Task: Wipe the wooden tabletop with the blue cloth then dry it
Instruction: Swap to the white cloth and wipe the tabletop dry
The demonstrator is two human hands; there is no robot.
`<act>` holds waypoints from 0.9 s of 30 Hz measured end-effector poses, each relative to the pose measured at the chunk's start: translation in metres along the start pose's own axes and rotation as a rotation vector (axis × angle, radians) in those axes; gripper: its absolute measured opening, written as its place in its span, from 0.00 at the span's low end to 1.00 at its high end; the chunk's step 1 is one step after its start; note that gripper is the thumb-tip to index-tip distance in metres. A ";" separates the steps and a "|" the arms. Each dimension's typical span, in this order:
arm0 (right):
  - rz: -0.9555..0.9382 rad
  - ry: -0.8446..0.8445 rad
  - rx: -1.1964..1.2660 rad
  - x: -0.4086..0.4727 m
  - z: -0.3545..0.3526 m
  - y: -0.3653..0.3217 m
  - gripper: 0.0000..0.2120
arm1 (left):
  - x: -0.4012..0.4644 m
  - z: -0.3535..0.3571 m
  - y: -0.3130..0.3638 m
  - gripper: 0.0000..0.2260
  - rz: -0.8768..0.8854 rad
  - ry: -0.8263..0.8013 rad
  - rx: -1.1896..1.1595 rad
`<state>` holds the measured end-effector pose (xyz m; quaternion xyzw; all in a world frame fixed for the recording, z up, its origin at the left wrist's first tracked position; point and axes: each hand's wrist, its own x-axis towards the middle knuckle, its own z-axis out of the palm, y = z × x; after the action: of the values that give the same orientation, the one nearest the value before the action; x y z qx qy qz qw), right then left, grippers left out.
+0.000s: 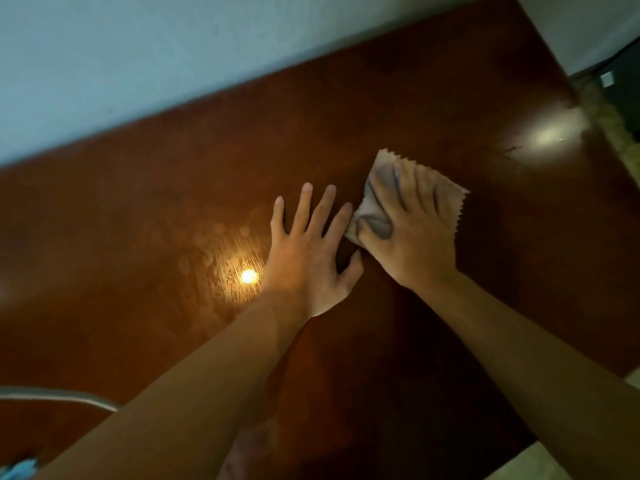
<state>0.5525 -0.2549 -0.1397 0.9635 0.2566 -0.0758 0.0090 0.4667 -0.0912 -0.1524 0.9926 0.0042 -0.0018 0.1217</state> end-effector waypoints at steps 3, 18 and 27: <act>0.096 0.060 0.014 0.025 -0.007 0.027 0.38 | -0.001 0.000 0.000 0.31 -0.007 0.001 0.007; -0.036 -0.040 0.187 0.068 -0.024 0.097 0.36 | -0.002 -0.003 0.002 0.30 -0.040 0.017 -0.027; -0.351 0.025 0.085 0.057 -0.013 -0.005 0.29 | 0.000 -0.006 0.005 0.33 -0.099 -0.032 0.013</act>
<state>0.6005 -0.2221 -0.1357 0.9043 0.4175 -0.0750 -0.0483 0.4664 -0.0946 -0.1455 0.9917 0.0515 -0.0239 0.1150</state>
